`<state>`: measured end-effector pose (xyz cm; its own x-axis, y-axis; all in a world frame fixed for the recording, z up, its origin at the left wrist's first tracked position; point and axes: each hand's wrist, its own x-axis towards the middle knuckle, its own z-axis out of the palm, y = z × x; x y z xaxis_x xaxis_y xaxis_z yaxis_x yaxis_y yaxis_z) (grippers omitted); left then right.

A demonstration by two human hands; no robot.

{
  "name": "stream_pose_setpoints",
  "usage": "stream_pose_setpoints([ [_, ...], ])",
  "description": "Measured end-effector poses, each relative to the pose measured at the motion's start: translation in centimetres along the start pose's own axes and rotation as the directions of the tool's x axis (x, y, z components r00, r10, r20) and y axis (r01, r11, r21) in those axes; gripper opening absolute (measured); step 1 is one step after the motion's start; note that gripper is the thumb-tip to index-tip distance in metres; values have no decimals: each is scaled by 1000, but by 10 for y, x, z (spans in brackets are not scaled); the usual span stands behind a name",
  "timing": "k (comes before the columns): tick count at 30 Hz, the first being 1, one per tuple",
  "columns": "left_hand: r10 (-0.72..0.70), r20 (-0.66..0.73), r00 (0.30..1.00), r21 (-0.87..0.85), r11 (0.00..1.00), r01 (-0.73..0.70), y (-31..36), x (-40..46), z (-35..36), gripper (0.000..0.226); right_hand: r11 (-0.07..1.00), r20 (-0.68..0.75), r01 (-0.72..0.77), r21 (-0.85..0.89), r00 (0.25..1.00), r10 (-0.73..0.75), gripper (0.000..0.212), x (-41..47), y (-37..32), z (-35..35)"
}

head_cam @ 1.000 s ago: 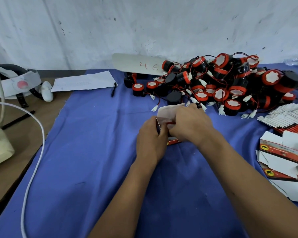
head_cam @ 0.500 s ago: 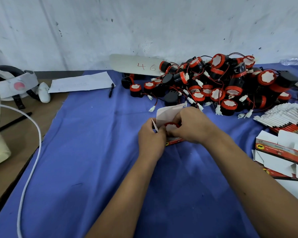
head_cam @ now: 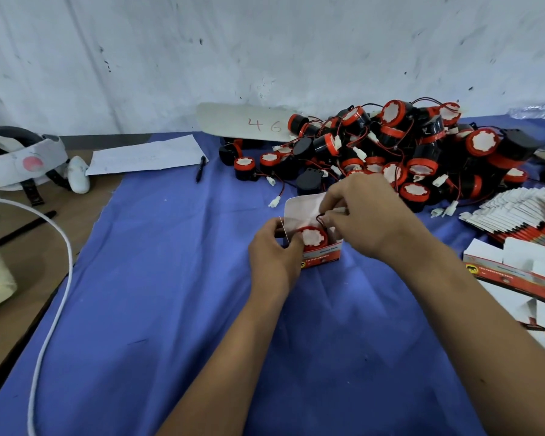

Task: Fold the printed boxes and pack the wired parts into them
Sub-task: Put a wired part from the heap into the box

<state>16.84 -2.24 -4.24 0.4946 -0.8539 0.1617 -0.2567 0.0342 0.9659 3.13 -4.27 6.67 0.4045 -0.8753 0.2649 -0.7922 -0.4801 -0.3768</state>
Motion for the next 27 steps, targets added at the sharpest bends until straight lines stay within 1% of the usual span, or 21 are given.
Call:
stream_pose_setpoints([
  [3, 6, 0, 1000, -36, 999, -6, 0, -1, -1, 16, 998, -27, 59, -34, 998, -60, 17, 1, -5, 18],
  [7, 46, -1, 999, -39, 998, -46, -1, -1, -1, 26, 996, -14, 64, -65, 998, -65, 15, 4, -7, 37],
  [9, 62, 0, 998, -39, 997, -62, -2, -1, -1, 26, 996, -26, 67, -50, 997, -68, 15, 4, -7, 43],
  [12, 69, 3, 998, -51, 996, -69, -5, 1, -2, 23, 991, -18, 111, -72, 994, -112, 18, 4, -5, 46],
  [16, 80, 1, 997, -51, 995, -80, -8, 2, -2, 18, 980, 74, 188, -58, 980, -184, 23, 2, -3, 43],
  [20, 100, 16, 995, -34, 995, -99, -9, 3, -3, 13, 973, 163, 224, -57, 964, -212, 19, 7, -1, 42],
  [22, 109, 24, 994, -33, 994, -108, -9, 3, -3, 13, 973, 174, 225, -48, 961, -214, 20, 10, 0, 42],
  [24, 122, 25, 992, -32, 992, -121, -9, 2, -3, 14, 971, 177, 234, -39, 959, -224, 26, 10, 0, 41],
  [27, 133, 30, 991, -19, 991, -132, -9, 1, -2, 14, 965, 226, 253, -66, 946, -232, 29, 11, 0, 42],
])
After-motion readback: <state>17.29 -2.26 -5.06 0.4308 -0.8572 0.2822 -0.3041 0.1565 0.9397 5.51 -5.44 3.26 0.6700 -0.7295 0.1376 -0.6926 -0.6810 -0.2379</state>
